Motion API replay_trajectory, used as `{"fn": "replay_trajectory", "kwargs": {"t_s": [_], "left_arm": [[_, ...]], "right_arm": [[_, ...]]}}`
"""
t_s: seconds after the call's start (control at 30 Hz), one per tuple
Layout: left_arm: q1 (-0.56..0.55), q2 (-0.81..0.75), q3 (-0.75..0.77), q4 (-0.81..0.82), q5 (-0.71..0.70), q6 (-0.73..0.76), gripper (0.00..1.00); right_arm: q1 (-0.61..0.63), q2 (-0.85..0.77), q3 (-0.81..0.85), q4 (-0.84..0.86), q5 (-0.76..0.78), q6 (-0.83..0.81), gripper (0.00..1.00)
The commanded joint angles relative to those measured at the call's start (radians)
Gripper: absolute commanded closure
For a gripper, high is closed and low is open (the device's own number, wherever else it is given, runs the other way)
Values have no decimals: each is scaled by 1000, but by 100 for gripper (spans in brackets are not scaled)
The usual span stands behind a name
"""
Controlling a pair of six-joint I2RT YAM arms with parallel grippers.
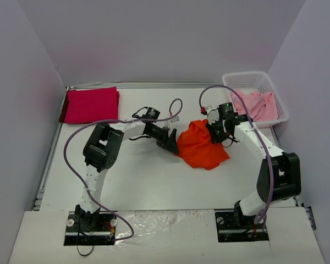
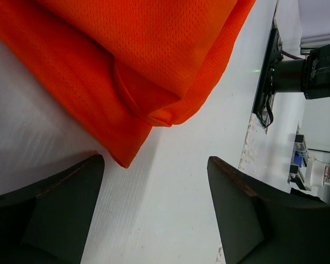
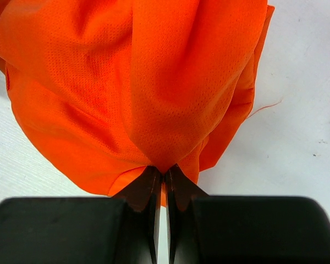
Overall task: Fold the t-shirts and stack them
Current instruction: Flatten out the tshirt
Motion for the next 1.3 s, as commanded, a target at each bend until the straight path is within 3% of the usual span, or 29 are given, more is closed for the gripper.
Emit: {"fn": "replay_trajectory", "kwargs": {"t_s": [0.0,0.07,0.2,0.3,0.33,0.4,0.57,0.67,0.93,1.1,1.27], "left_arm": [[-1,12,26,-14,-76,37,25],[-3,20,24,-8,-88,39,26],[-9,45,41,-7,-64,39,44],[-27,60,56,-21,-50,54,69],[-37,65,66,-30,-53,62,87],[-41,69,66,-37,-52,70,97],[-41,45,70,-95,-87,106,98],[-21,-19,79,-194,-179,217,98],[236,-274,190,-516,-406,396,98],[418,-476,208,-551,-457,421,98],[459,-621,127,-554,-512,455,98]], "right_arm": [[-8,-15,-11,-10,-16,8,100],[-8,-12,-14,-8,-18,6,100],[-8,-7,-14,-5,-16,6,100],[-8,-7,-16,-5,-18,6,100],[-8,-7,-16,-7,-18,8,100],[-8,-7,-14,-7,-16,6,100],[-8,-10,-13,-8,-10,8,100],[-7,-24,-7,-11,1,8,100],[-17,-56,130,-76,68,-27,100],[-42,-1,275,-102,114,-33,100],[-59,47,378,-119,81,-27,100]]}}
